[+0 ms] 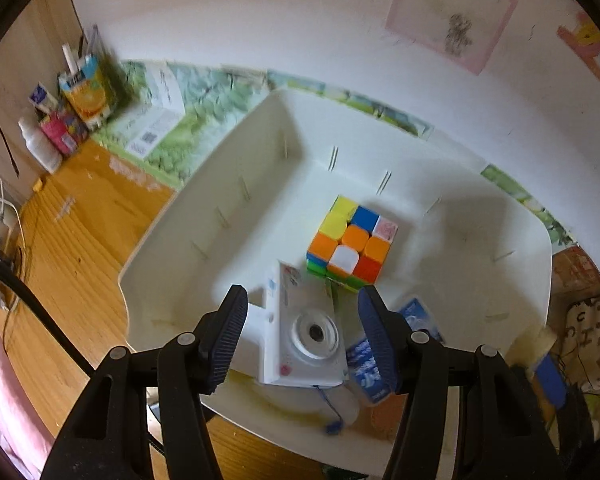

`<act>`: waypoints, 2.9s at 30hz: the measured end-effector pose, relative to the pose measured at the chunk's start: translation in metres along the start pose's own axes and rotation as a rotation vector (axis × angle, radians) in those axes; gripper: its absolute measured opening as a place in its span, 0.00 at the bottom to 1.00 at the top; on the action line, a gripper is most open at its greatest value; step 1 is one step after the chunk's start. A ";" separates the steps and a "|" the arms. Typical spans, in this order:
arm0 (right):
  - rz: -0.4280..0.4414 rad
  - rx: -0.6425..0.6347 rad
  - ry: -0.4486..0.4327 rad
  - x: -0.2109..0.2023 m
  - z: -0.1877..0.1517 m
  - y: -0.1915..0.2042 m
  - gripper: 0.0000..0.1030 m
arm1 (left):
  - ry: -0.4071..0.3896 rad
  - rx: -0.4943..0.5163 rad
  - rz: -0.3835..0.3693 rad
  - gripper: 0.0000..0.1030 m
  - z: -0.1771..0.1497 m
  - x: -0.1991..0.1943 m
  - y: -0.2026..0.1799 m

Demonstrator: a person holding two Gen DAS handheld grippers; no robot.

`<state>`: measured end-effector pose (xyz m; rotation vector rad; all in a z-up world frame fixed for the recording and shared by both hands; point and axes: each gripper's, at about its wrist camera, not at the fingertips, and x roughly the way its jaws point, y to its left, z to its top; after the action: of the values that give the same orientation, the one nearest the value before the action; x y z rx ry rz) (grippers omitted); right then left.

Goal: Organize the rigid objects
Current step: 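Open both tools to drop the white lens gadget and beige box into the bin, then withdraw both tools from the bin toward the remaining desk items, then grasp the black case with the left tool while the right tool grasps the pink hair roller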

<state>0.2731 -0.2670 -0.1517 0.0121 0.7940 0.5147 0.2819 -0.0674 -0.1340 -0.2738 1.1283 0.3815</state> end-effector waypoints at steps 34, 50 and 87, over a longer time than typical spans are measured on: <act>-0.006 0.262 -0.148 -0.090 -0.007 0.020 0.83 | -0.346 0.200 -0.222 0.78 -0.036 -0.143 0.086; 0.003 0.441 -0.105 -0.114 -0.042 0.021 0.83 | -0.296 0.254 -0.161 0.78 -0.067 -0.146 0.135; 0.099 1.010 0.168 -0.036 -0.135 -0.030 0.74 | 0.200 0.241 -0.088 0.78 -0.103 -0.001 0.134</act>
<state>0.1733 -0.3336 -0.2290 0.9545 1.1536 0.1624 0.1391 0.0124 -0.1777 -0.1510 1.3400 0.1395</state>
